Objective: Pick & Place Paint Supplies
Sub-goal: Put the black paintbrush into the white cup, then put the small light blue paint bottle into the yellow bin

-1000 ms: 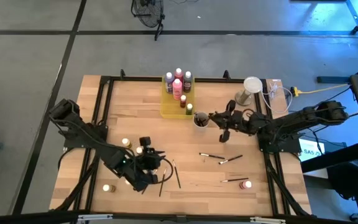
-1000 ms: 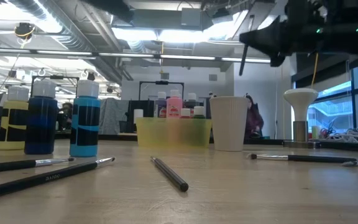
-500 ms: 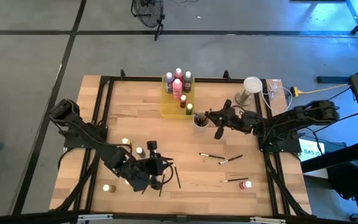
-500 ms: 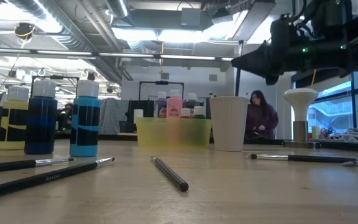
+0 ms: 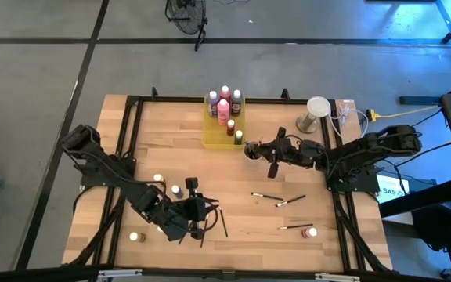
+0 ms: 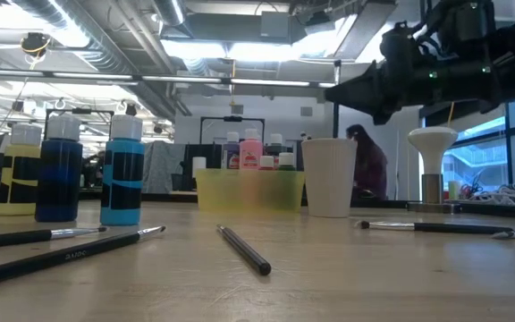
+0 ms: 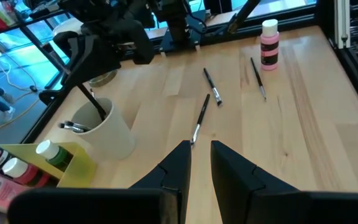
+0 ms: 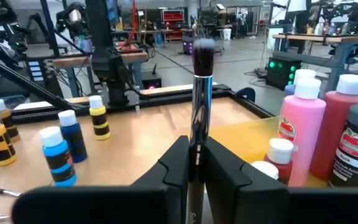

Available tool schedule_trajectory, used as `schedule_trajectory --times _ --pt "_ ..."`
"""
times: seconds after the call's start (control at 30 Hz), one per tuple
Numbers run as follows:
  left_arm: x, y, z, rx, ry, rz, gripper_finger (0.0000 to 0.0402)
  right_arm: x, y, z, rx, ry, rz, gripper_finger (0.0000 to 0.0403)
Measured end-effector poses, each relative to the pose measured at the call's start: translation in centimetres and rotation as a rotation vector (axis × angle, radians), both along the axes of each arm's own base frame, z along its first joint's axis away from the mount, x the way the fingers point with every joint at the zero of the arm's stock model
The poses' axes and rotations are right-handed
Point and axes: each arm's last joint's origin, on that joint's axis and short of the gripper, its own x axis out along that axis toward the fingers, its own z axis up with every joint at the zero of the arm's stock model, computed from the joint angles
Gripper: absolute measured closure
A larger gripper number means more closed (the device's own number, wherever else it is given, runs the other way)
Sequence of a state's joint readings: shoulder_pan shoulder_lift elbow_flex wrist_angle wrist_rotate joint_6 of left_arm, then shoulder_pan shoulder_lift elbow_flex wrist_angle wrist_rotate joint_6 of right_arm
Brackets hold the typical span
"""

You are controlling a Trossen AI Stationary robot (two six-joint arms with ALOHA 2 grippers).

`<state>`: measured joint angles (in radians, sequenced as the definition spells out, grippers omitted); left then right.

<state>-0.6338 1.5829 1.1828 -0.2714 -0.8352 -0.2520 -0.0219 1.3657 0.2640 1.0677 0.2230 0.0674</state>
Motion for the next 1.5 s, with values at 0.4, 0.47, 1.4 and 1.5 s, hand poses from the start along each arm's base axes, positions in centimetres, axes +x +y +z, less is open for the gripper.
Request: schedule_trajectory --times 0.4,0.47,1.4,1.5 --pt "0.0 -0.1 -0.1 -0.031 0.010 -0.023 0.0347 0.6 -0.5 -0.7 -0.007 0.051 -0.078 0.0350" --pt "0.0 -0.1 -0.1 -0.035 0.013 -0.029 0.0348 0.6 -0.6 -0.8 -0.006 0.067 -0.082 0.0345" --pt "-1.0 0.8 -0.3 -0.107 0.101 0.006 0.0335 -0.6 2.8 3.3 -0.011 -0.162 0.269 0.0158" --pt "-1.0 1.2 -0.3 -0.090 0.120 0.021 0.0321 -0.6 3.0 3.3 -0.010 -0.159 0.280 0.0159"
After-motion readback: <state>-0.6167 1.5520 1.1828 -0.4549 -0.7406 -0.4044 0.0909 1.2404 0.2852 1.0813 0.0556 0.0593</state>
